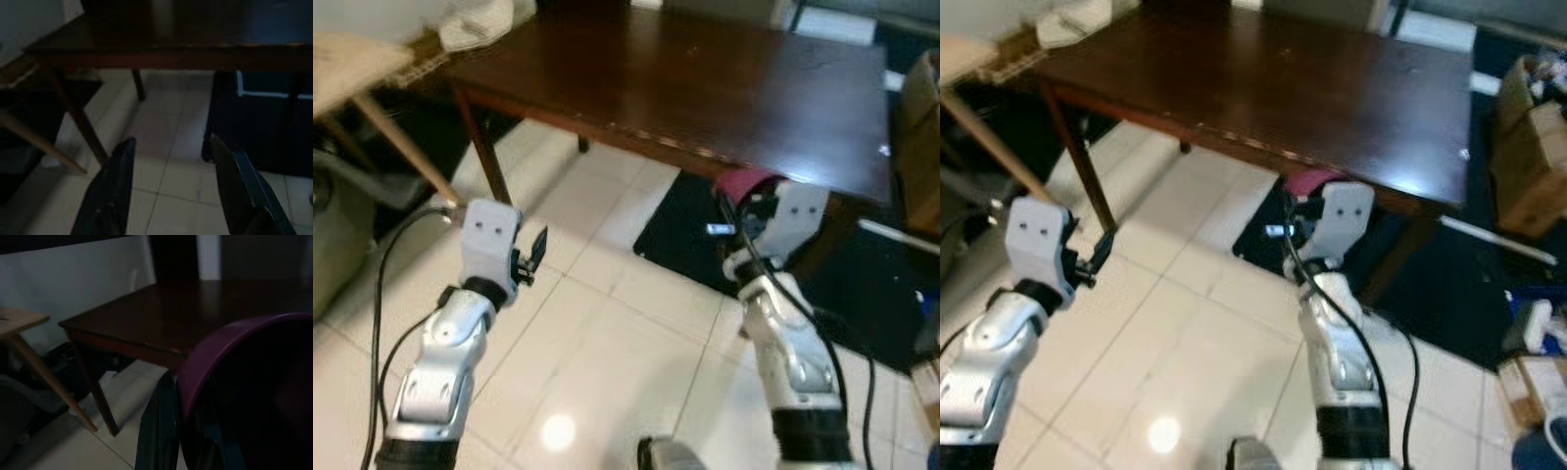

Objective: Setting the table

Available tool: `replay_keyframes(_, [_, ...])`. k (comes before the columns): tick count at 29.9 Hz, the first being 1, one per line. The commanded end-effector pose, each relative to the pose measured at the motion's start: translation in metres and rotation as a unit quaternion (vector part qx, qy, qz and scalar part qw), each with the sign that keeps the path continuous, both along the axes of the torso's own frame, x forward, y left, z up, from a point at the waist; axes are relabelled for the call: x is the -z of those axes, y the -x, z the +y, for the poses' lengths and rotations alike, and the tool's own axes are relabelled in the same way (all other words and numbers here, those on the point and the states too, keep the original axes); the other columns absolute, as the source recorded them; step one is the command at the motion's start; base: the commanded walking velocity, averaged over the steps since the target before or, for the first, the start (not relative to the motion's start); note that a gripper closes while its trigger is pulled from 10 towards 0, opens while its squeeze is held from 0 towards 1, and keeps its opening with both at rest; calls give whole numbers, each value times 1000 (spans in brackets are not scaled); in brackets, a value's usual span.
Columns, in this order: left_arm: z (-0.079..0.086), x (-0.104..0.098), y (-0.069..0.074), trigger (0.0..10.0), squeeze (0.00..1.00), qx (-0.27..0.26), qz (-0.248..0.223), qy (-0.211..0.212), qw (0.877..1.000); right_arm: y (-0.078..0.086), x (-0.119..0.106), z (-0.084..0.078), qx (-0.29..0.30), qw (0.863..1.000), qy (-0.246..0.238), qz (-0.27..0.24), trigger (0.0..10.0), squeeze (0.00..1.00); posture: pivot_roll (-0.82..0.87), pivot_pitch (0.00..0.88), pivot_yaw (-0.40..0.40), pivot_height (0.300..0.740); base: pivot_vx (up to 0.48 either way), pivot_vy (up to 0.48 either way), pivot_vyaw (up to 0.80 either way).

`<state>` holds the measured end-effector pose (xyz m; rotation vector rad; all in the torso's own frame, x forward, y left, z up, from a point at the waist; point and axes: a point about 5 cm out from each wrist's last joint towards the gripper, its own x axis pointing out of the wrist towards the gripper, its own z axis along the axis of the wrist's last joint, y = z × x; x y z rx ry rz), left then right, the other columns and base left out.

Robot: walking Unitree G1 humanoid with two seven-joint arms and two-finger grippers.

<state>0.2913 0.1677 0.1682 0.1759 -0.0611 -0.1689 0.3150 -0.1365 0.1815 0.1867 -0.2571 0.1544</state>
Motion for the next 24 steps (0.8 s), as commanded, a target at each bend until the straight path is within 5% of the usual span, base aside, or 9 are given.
replay_keyframes(1, [5,5,2,10000,0,-8,11,-4,1000,1,-1,7,-14,1000,-4,-6,10000,0,-36,50,39,740,480,0,794])
replay_keyframes(24, [6,4,1,10000,0,-11,9,-4,1000,-6,-7,-10,12,1000,-22,-12,10000,0,-28,50,43,740,457,0,776])
